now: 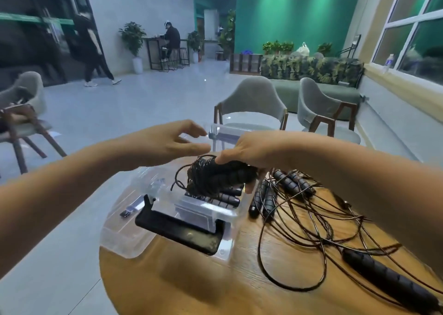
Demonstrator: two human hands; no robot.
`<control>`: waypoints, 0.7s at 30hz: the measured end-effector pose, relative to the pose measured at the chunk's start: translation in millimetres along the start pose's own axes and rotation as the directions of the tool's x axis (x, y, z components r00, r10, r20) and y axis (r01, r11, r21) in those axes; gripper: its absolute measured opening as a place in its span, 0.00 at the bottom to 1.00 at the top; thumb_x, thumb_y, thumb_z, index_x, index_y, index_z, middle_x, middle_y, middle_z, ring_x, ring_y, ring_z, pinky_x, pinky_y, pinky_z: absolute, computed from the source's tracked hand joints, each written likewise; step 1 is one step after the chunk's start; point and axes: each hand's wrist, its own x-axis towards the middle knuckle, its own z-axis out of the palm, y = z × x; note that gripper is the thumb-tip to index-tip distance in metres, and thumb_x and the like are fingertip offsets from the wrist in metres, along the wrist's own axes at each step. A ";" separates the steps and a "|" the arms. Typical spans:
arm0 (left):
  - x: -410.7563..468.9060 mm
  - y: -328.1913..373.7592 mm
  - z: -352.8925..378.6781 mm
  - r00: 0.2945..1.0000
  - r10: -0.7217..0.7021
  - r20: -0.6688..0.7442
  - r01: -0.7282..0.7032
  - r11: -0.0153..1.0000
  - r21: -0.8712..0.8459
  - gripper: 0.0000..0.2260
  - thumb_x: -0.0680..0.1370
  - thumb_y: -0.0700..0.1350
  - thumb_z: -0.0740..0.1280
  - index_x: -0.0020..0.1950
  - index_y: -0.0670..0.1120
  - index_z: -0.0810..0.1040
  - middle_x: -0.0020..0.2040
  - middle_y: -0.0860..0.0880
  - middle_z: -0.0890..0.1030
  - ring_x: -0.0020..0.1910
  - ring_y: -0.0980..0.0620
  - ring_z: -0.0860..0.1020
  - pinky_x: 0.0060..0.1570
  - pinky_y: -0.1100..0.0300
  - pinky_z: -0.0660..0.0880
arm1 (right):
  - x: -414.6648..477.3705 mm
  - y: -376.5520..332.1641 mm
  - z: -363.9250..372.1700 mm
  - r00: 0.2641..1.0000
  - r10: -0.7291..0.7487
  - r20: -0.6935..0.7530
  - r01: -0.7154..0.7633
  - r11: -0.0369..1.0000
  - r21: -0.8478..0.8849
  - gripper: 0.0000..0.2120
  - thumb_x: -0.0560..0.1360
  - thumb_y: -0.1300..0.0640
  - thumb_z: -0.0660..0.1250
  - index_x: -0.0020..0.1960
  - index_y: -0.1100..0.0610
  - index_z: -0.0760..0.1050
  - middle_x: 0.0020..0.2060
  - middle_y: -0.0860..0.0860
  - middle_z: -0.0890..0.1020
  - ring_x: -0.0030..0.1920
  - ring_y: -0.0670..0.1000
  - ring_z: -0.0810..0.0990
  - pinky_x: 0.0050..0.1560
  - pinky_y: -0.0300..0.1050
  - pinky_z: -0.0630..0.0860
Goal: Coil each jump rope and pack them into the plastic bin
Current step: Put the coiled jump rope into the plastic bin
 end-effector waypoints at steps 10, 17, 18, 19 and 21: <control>19.4 -15.3 2.3 0.871 0.035 0.490 -0.090 0.992 0.089 0.21 0.74 0.47 0.79 0.65 0.59 0.79 0.59 0.57 0.85 0.60 0.57 0.83 0.62 0.59 0.77 | 54.3 -9.9 -6.6 0.920 0.044 0.390 -0.092 0.990 0.104 0.17 0.86 0.45 0.64 0.64 0.59 0.78 0.47 0.57 0.89 0.41 0.54 0.87 0.39 0.43 0.81; 36.3 -23.6 25.0 0.849 -0.027 0.528 -0.219 0.891 0.397 0.22 0.72 0.62 0.78 0.63 0.63 0.78 0.57 0.62 0.82 0.57 0.59 0.79 0.58 0.60 0.76 | 79.0 7.7 11.9 0.872 0.054 0.486 -0.060 0.998 -0.003 0.22 0.85 0.49 0.68 0.68 0.66 0.77 0.60 0.65 0.86 0.63 0.64 0.84 0.67 0.60 0.78; 38.8 -24.8 29.9 0.841 -0.045 0.540 -0.241 0.861 0.447 0.23 0.71 0.66 0.77 0.62 0.62 0.78 0.57 0.61 0.82 0.56 0.58 0.79 0.58 0.58 0.76 | 81.0 7.9 14.6 0.864 0.071 0.499 -0.051 0.997 -0.053 0.22 0.85 0.49 0.68 0.68 0.67 0.78 0.60 0.65 0.86 0.61 0.63 0.84 0.65 0.59 0.79; 41.3 -26.0 34.5 0.837 -0.055 0.545 -0.262 0.834 0.486 0.26 0.69 0.69 0.76 0.62 0.61 0.78 0.56 0.60 0.82 0.56 0.57 0.79 0.59 0.55 0.77 | 83.5 8.6 17.2 0.854 0.085 0.513 -0.039 0.994 -0.100 0.22 0.85 0.48 0.68 0.68 0.67 0.78 0.60 0.64 0.86 0.59 0.63 0.84 0.64 0.58 0.79; 46.0 -29.8 41.0 0.834 -0.049 0.549 -0.299 0.796 0.526 0.30 0.67 0.74 0.73 0.62 0.60 0.78 0.56 0.59 0.82 0.55 0.54 0.79 0.59 0.54 0.77 | 87.7 10.8 21.7 0.843 0.099 0.529 -0.026 0.989 -0.144 0.22 0.86 0.49 0.66 0.69 0.66 0.78 0.61 0.63 0.85 0.58 0.61 0.84 0.62 0.55 0.80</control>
